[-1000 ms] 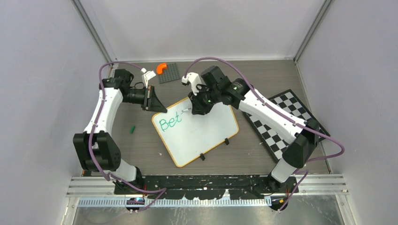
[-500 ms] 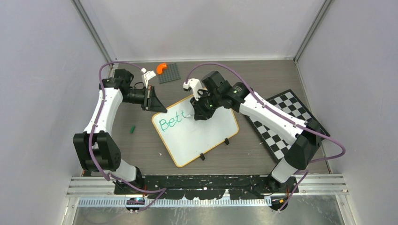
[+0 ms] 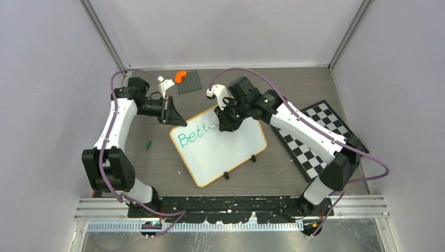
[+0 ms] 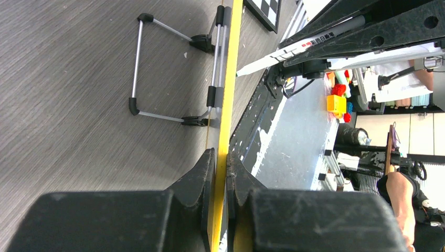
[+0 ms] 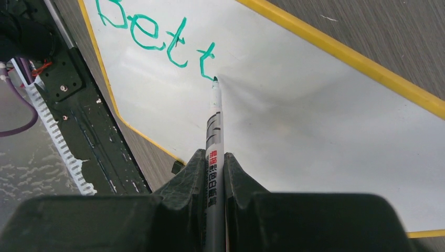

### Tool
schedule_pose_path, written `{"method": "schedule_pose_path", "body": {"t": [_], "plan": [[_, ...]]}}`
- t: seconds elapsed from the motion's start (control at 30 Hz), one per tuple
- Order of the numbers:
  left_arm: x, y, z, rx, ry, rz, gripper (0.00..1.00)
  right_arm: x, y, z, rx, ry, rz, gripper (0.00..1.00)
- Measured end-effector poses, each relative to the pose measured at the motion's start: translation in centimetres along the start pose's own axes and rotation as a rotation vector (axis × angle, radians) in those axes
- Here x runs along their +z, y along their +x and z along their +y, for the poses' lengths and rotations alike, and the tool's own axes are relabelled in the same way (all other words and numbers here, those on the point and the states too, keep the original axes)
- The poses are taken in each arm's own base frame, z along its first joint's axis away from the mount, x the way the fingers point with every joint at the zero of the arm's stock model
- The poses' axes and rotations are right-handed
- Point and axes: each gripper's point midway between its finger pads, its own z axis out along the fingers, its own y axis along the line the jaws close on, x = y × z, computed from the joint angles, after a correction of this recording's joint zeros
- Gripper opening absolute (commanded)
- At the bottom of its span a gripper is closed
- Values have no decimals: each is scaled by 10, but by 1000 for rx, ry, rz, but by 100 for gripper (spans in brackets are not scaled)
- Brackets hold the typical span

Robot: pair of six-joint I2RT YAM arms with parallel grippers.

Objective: Write a sentence on the whiteboard

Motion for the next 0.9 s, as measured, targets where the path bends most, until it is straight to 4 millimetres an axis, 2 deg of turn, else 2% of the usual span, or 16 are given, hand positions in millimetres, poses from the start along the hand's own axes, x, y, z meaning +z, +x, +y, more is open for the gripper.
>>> {"method": "schedule_pose_path", "body": {"t": [0.57,0.9], "plan": [[0,0,0,0,0,0,0,1,-7,-2,-9,6,-12,0],[0,0,0,1,-1,0,0,-1,-6,-15,2,29,-10,0]]}}
